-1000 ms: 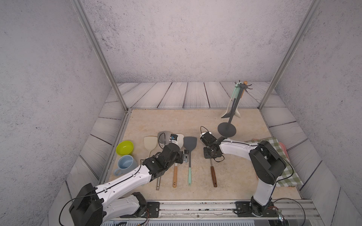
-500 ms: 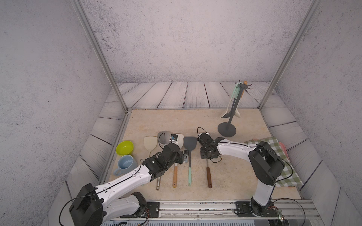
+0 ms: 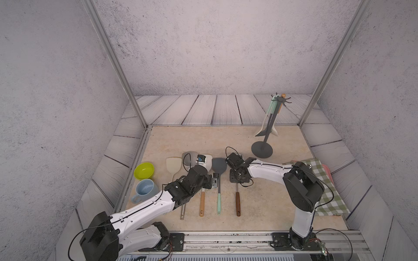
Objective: Take the spatula off the kitchen utensil rack
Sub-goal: Place the spatula at the center of the board.
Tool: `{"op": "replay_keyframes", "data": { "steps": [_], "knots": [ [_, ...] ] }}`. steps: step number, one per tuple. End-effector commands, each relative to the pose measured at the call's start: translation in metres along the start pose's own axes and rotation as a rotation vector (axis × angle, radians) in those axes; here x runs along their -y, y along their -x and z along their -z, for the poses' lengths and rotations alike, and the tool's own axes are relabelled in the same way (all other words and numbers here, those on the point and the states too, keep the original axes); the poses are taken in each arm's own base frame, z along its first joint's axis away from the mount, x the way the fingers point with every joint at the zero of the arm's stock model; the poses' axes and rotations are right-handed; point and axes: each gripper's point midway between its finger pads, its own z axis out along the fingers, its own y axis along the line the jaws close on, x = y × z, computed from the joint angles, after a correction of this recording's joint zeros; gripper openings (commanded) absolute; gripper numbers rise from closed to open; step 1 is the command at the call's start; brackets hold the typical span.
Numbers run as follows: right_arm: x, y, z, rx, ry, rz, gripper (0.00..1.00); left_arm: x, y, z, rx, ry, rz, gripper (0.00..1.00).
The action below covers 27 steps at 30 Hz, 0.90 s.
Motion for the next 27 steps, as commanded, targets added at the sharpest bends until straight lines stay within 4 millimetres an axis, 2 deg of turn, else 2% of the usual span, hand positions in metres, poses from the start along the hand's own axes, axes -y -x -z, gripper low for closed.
{"op": "replay_keyframes", "data": {
  "steps": [1, 7, 11, 13, 19, 22, 27],
  "knots": [
    [-0.007, 0.004, 0.002, 0.013, 0.0, 0.006, 0.0, -0.002, 0.0, 0.0, 0.007, 0.0, -0.006, 0.99],
    [-0.004, -0.001, -0.002, 0.006, -0.007, 0.01, 0.0, -0.002, -0.001, -0.001, 0.007, 0.0, -0.006, 0.99],
    [-0.006, 0.0, 0.0, 0.01, 0.001, 0.014, 0.29, -0.002, -0.001, -0.001, 0.006, 0.001, -0.008, 0.99],
    [-0.008, 0.002, 0.003, 0.016, 0.012, 0.017, 0.39, -0.002, 0.0, -0.001, 0.007, -0.001, -0.008, 0.99],
    [-0.008, 0.009, 0.021, 0.054, 0.027, 0.033, 0.52, -0.003, 0.002, 0.003, 0.021, -0.003, -0.006, 0.99],
    [-0.003, 0.016, 0.039, 0.1, 0.029, 0.046, 0.63, -0.003, 0.003, 0.006, 0.034, -0.008, -0.005, 0.99],
    [0.003, 0.027, 0.081, 0.219, 0.084, 0.114, 0.86, -0.002, 0.009, 0.015, 0.077, -0.036, -0.008, 0.99]
  ]
}}
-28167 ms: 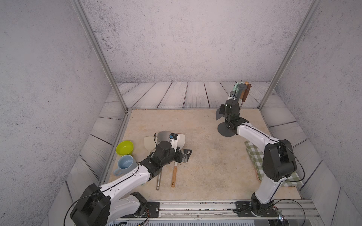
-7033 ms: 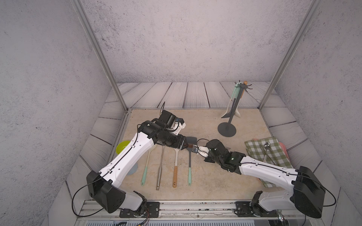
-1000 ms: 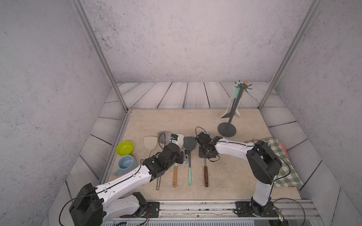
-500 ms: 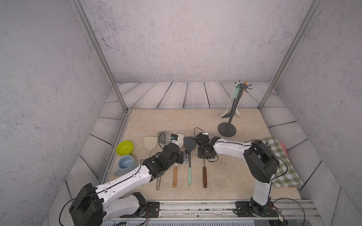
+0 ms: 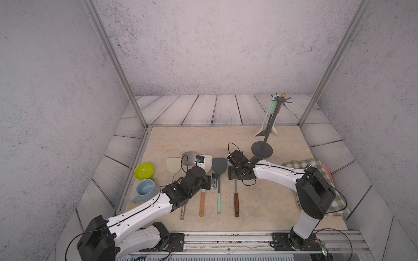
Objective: Take the spatula off the kitchen utensil rack
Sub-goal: Place the spatula at the center of the board, then take off the spatula from the rack.
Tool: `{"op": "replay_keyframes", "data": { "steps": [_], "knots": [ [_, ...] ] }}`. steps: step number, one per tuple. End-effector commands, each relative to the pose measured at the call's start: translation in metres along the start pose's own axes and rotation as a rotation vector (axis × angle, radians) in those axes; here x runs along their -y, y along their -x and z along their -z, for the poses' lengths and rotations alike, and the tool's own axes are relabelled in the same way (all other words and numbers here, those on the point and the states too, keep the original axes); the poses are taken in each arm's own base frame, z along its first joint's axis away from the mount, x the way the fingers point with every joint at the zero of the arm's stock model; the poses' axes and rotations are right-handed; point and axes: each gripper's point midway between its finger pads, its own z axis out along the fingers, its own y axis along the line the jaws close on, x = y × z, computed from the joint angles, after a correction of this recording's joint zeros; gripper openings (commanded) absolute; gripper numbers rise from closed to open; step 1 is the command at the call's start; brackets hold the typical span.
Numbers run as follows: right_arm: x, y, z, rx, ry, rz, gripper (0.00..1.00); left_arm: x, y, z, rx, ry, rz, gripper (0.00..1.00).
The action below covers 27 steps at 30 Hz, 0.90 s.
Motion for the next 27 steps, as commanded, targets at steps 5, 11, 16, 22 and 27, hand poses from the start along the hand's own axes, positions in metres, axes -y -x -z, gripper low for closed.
{"op": "replay_keyframes", "data": {
  "steps": [5, 11, 16, 22, 27],
  "knots": [
    [0.015, 0.018, 0.063, 0.173, 0.038, 0.13, 0.99, 0.003, 0.014, 0.023, 0.089, -0.059, -0.019, 0.99],
    [0.029, 0.015, 0.094, 0.299, 0.095, 0.185, 0.99, 0.005, 0.025, 0.048, 0.178, -0.123, 0.034, 0.99],
    [0.047, 0.018, 0.113, 0.458, 0.107, 0.166, 0.99, 0.007, 0.038, 0.059, 0.22, -0.134, 0.071, 0.99],
    [0.072, 0.017, 0.128, 0.548, 0.039, 0.183, 0.99, 0.038, 0.056, 0.037, 0.187, -0.186, 0.042, 0.99],
    [0.085, 0.015, 0.131, 0.574, 0.016, 0.187, 0.99, 0.059, 0.054, 0.006, 0.12, -0.216, -0.063, 0.99]
  ]
}}
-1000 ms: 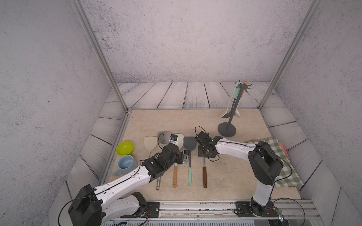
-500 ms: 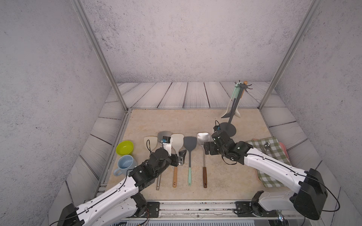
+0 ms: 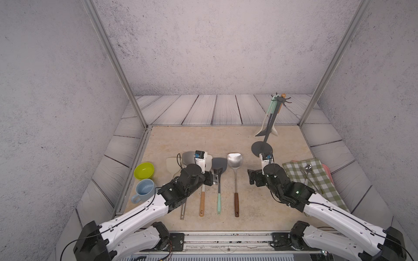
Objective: Take the spatula off the kitchen utensil rack
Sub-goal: Take off the spatula from the rack.
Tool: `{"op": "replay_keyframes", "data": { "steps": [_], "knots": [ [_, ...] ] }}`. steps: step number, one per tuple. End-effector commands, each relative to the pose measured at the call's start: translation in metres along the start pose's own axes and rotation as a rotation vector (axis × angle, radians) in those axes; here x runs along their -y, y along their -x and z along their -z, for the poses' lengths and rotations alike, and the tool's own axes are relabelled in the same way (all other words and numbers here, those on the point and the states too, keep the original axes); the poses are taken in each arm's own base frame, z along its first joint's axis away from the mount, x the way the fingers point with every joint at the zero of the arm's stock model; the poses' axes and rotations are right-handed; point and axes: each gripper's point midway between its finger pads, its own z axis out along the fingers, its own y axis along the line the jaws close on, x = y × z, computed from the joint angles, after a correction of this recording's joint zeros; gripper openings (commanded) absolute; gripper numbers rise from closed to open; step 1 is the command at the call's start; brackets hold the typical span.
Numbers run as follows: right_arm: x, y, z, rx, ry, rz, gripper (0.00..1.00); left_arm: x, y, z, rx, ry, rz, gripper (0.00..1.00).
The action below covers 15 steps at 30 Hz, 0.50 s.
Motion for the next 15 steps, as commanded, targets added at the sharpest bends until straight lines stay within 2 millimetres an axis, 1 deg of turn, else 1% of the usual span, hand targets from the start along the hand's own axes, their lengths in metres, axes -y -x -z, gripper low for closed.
{"op": "replay_keyframes", "data": {
  "steps": [1, 5, 8, 9, 10, 15],
  "knots": [
    [0.013, 0.003, 0.003, 0.038, -0.032, 0.023, 0.99, 0.014, 0.005, -0.011, -0.003, -0.049, -0.08, 0.99],
    [0.027, 0.007, 0.003, 0.045, 0.009, -0.06, 0.99, 0.0, -0.017, -0.02, 0.008, -0.027, -0.151, 0.99],
    [0.044, 0.012, -0.001, 0.035, 0.017, -0.153, 0.99, -0.013, -0.021, -0.019, 0.014, 0.029, -0.152, 0.99],
    [0.049, 0.016, -0.002, 0.035, 0.017, -0.176, 0.99, -0.013, -0.02, -0.019, 0.02, 0.028, -0.153, 0.99],
    [0.054, 0.021, -0.002, 0.041, 0.019, -0.203, 0.99, -0.011, -0.019, -0.018, 0.02, 0.02, -0.157, 0.99],
    [0.066, 0.06, -0.01, 0.123, 0.089, -0.295, 0.87, -0.01, -0.017, -0.014, 0.014, 0.017, -0.149, 0.99]
  ]
}}
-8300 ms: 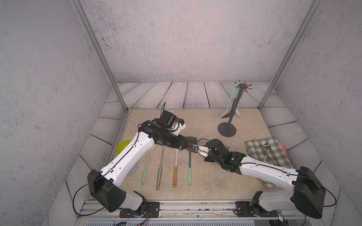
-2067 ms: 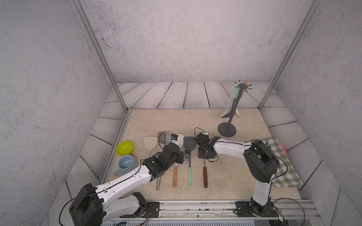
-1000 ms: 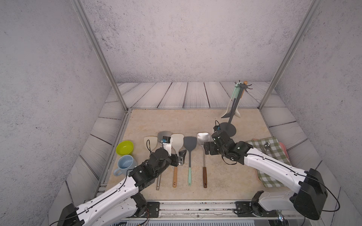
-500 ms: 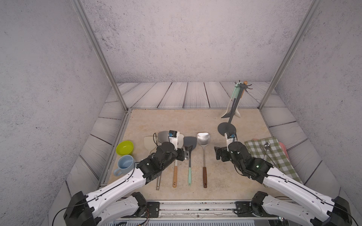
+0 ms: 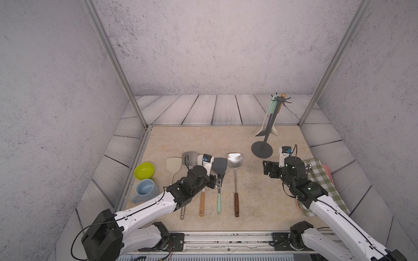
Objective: Take the spatula off the kitchen utensil rack
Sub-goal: Take off the spatula from the rack.
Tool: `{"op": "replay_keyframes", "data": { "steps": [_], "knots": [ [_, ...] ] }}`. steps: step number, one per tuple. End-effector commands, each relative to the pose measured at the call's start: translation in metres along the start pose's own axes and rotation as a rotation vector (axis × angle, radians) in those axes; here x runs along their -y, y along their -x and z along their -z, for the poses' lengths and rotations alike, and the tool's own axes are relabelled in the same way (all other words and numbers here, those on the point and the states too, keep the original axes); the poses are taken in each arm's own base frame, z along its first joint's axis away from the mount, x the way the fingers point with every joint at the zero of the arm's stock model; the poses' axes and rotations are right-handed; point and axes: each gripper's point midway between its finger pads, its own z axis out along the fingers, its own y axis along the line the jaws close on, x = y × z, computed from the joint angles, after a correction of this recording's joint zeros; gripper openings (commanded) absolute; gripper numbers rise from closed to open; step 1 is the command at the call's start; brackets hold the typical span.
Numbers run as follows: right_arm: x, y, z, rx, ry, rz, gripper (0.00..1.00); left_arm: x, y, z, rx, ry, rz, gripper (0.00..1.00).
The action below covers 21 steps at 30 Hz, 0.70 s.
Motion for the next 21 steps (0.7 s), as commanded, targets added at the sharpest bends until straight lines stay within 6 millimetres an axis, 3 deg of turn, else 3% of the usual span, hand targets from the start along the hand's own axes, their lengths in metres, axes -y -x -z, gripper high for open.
{"op": "replay_keyframes", "data": {
  "steps": [1, 6, 11, 17, 21],
  "knots": [
    [-0.019, 0.041, -0.004, 0.072, 0.156, -0.073, 0.84, 0.001, 0.014, 0.005, 0.049, 0.001, -0.01, 0.99],
    [-0.007, 0.092, -0.023, 0.117, 0.265, -0.162, 0.77, 0.001, 0.011, 0.001, 0.053, -0.003, 0.001, 0.99],
    [0.019, 0.134, -0.051, 0.177, 0.231, -0.159, 0.71, 0.007, 0.008, -0.005, 0.031, -0.032, 0.012, 0.99],
    [0.043, 0.169, -0.093, 0.23, 0.185, -0.081, 0.58, 0.01, 0.008, -0.005, 0.026, -0.044, 0.015, 0.99],
    [0.056, 0.187, -0.105, 0.247, 0.215, -0.042, 0.58, 0.013, 0.011, -0.003, 0.028, -0.06, 0.017, 0.99]
  ]
}}
